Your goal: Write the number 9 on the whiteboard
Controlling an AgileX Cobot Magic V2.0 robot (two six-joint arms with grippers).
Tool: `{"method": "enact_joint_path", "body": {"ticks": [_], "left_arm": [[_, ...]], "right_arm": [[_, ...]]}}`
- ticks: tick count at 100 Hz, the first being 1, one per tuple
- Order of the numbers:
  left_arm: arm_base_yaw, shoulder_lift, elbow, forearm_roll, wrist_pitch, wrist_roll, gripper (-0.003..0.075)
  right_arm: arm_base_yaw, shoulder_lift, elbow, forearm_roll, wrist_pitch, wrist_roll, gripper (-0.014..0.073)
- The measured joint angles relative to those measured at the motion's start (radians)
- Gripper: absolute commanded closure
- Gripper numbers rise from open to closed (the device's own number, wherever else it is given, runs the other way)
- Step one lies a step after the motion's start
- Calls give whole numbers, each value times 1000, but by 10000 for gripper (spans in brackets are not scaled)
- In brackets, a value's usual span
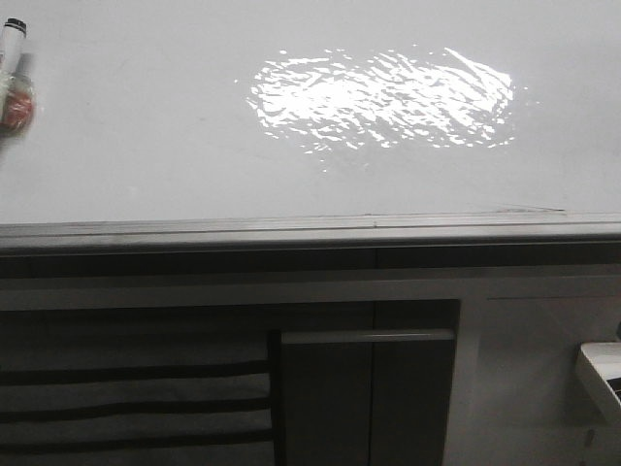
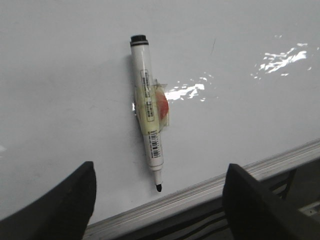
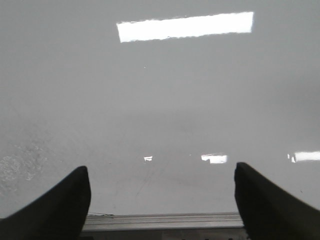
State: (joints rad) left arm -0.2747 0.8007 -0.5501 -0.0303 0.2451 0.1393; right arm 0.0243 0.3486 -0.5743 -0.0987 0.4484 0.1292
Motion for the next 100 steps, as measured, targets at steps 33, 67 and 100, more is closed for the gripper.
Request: {"method": "enact_joint_path", "body": {"ticks": [33,67,100], "left_arm": [[-2,293,0,0,-226,0,260],[-2,405,0,0,-331,0,527],[-2,414,0,0,-337,0,610]], "right_arm": [[0,0,0,2,0,0,71],[0,0,0,2,2,0,71],[0,0,0,2,3,0,71]]}}
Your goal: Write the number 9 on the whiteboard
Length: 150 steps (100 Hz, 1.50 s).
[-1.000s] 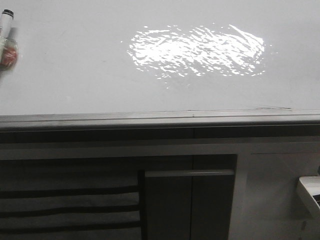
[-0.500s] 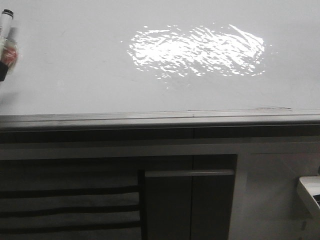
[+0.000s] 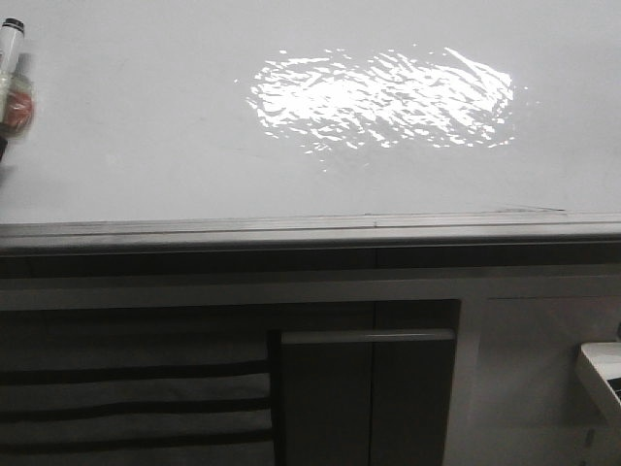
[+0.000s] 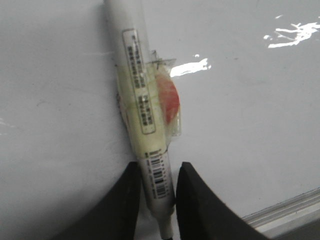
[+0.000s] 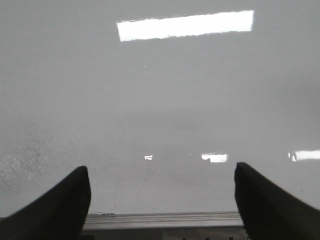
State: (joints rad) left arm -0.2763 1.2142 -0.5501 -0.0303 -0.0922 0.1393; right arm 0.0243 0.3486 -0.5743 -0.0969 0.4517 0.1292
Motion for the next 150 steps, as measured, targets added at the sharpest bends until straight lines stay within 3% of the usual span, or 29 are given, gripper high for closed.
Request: {"method": "enact_joint_path", "body": {"ticks": [37,58,77,92,113,136,150], "left_arm": [[0,0,0,0,0,0,681],[0,-5,-2,0,11,0,681],[0,-59,-51,0,156,0,681],[0,-94,-152,0,346,4,681],[-10,-106,-325,-14,670,109,681],[-99,-106,-452,-186,1053,474,681],[-174,-106,-466,-295,1163,642,681]], "right_arm": [[0,0,0,0,0,-2,71],[0,2,-5,0,-2,-2,71],[0,27,-93,4,101,-2,71],[0,86,-189,39,249,-19,72],[8,231,-298,251,429,-233,72],[108,438,-410,451,571,-562,72],[226,561,-464,514,618,-759,72]]}}
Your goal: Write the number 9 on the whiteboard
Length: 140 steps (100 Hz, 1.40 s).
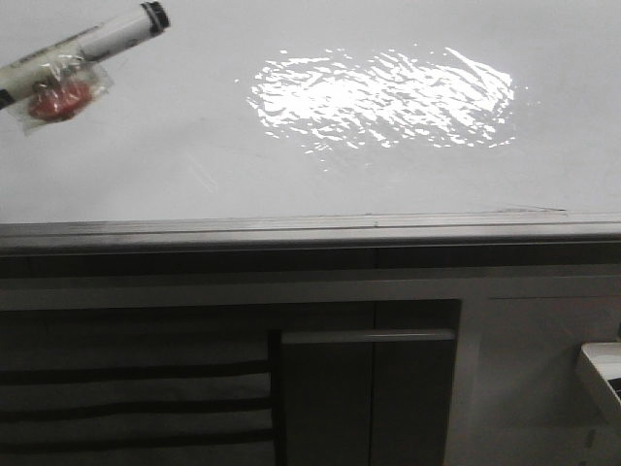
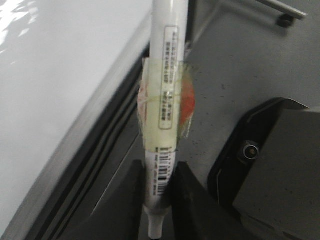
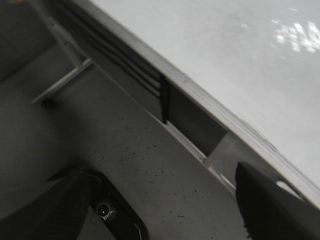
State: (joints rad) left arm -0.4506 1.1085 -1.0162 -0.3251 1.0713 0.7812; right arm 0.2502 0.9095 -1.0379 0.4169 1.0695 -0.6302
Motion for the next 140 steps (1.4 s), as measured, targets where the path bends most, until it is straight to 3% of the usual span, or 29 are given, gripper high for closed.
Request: {"method": "enact_joint_path", "body": {"ticks": [30,53,63,77,97,122,140], "left_arm": [[-166,0,-3,-86,3,154,681],[-229,0,-3,-87,-9,163,681],[-234,0,-3,-87,-12,163,681],[-234,0,-4,-87,-15,163,681],[-234,0,-4,-87,-34,163,681],[-234,0,-4,-87,-45,164,681],[-234,0,-4,-87,-45,164,681]], "right_arm": [[215,185,-69,177,-11,-261,72],[369,301,-113,194,-103,-334,76],[417,354,-132,198,-123,-340,132],[438,415,-155,199,-136,-343,214],[443,447,-158,202,-144,-345,262],[443,451,-158,204,-144,-346,453],[443,451,-158,208,-144,-346,515]]}}
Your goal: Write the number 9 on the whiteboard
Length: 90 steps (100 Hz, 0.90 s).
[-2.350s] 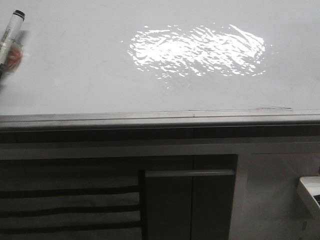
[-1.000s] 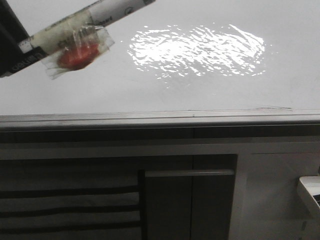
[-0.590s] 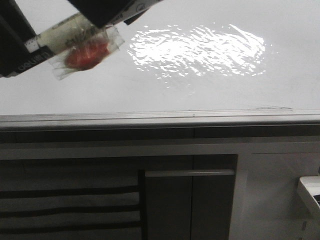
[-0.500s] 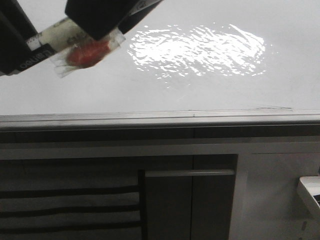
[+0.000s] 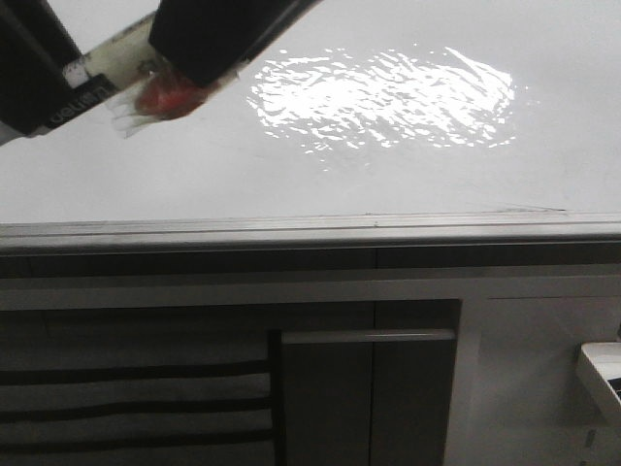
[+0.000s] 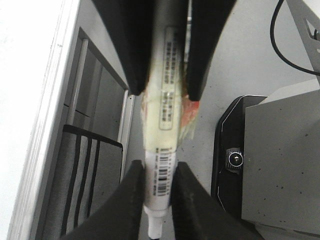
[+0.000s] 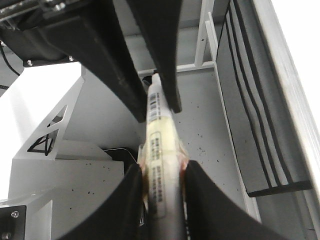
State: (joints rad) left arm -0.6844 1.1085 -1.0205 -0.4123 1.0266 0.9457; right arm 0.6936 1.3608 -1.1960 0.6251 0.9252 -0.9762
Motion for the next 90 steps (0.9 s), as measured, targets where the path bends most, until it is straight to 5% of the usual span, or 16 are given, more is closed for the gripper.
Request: {"method": "enact_joint_path", "body": {"ticks": [24,50,62,90], "left_arm": [[0,0,0,8,0,8,659],[4,-22,-17,8,-36,-2,352],[46,-64,-38,23,-44,-33,345],[240,-168,-32,35,-52,-169,353]], "right_arm": [[0,0,0,4,2,-2,658],[2,-12,0,-32,-2,26,642],[2,-66,0,-165,-9,161,639],[-41,-231,21,-574,18,718,639]]}}
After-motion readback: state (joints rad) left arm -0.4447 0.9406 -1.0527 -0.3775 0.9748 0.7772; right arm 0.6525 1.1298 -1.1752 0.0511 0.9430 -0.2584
